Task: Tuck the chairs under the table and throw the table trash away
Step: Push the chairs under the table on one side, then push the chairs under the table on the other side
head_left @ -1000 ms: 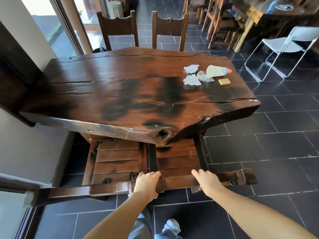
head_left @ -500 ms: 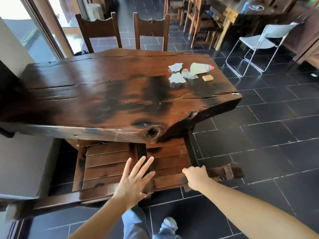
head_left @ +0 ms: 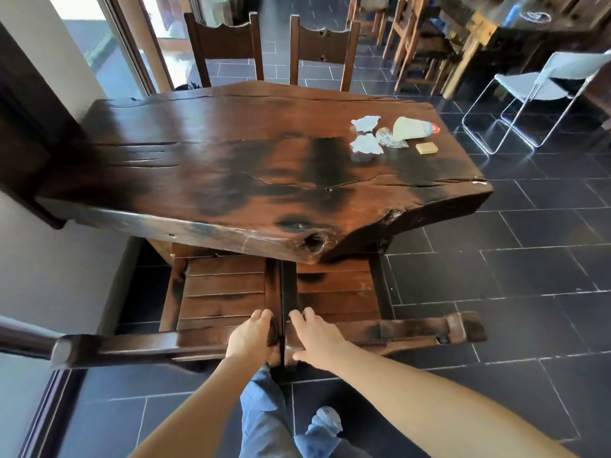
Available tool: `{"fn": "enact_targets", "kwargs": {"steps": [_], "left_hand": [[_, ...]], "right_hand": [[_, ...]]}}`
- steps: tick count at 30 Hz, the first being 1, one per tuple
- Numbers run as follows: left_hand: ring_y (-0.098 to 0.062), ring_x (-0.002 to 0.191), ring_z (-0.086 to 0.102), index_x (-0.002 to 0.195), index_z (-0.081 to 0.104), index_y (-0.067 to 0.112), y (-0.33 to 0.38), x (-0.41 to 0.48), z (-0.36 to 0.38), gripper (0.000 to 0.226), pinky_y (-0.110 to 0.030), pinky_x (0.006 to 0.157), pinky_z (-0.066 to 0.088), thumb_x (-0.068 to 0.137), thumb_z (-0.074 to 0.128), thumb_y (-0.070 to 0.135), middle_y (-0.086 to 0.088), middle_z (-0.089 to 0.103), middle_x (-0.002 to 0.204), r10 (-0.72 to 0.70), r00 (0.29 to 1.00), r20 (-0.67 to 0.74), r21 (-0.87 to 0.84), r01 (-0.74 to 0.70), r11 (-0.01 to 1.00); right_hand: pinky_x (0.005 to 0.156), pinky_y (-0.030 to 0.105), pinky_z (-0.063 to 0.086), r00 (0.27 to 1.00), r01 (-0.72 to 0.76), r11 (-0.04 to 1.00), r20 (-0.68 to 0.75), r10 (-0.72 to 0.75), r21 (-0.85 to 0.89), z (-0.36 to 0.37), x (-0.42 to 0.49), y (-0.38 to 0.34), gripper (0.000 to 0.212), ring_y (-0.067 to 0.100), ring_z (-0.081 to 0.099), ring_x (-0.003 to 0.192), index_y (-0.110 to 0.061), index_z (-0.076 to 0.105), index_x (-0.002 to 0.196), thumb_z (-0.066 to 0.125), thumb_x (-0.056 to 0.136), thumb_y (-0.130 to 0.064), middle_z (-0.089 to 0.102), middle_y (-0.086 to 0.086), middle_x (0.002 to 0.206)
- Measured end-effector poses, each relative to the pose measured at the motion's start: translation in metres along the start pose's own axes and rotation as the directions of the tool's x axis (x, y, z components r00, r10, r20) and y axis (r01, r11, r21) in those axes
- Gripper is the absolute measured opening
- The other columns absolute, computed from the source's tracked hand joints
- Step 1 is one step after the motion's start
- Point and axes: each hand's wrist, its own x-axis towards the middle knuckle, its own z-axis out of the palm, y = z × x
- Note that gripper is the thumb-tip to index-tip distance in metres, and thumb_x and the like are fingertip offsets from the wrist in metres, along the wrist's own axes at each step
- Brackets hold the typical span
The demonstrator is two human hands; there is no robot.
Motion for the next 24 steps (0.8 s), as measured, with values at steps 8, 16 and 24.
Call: {"fn": "enact_targets", "kwargs": {"steps": [8, 16, 24], "left_hand": [[-0.031, 0.095, 0.061, 0.106, 0.048, 0.013, 0.005, -0.01, 0.007, 0.033, -0.035, 0.075, 0.046, 0.076, 0.062, 0.011, -0.004, 0.055, 0.109, -0.044, 0.996, -0.083, -0.116, 0.034, 0.993], [-0.027, 0.112, 0.048, 0.113, 0.042, 0.01, 0.016, -0.012, 0.016, 0.038, -0.034, 0.085, 0.045, 0.079, 0.06, 0.01, -0.006, 0.045, 0.12, -0.094, 0.994, -0.047, -0.158, 0.085, 0.984], [-0.03, 0.108, 0.054, 0.113, 0.045, 0.013, 0.006, -0.008, 0.006, 0.037, -0.04, 0.084, 0.047, 0.081, 0.055, 0.027, -0.005, 0.047, 0.118, -0.053, 0.993, 0.109, -0.199, 0.075, 0.977]], "right_hand": [[0.1, 0.066, 0.031, 0.998, -0.068, 0.989, 0.009, 0.07, -0.128, 0.003, 0.004, -0.006, 0.074, 0.038, 0.044, 0.124, -0.02, 0.017, 0.141, 0.064, 0.087, -0.034, 0.024, 0.019, 0.144], [0.095, 0.056, 0.042, 0.999, -0.046, 0.998, -0.025, 0.045, -0.045, 0.004, 0.005, -0.001, 0.067, 0.036, 0.048, 0.118, -0.022, 0.022, 0.136, 0.063, 0.086, -0.035, 0.034, 0.016, 0.135], [0.093, 0.05, 0.044, 0.998, -0.041, 0.997, 0.05, 0.037, 0.072, -0.005, 0.0, -0.001, 0.066, 0.036, 0.049, 0.114, -0.021, 0.025, 0.135, 0.061, 0.085, -0.045, 0.035, 0.014, 0.132]]}}
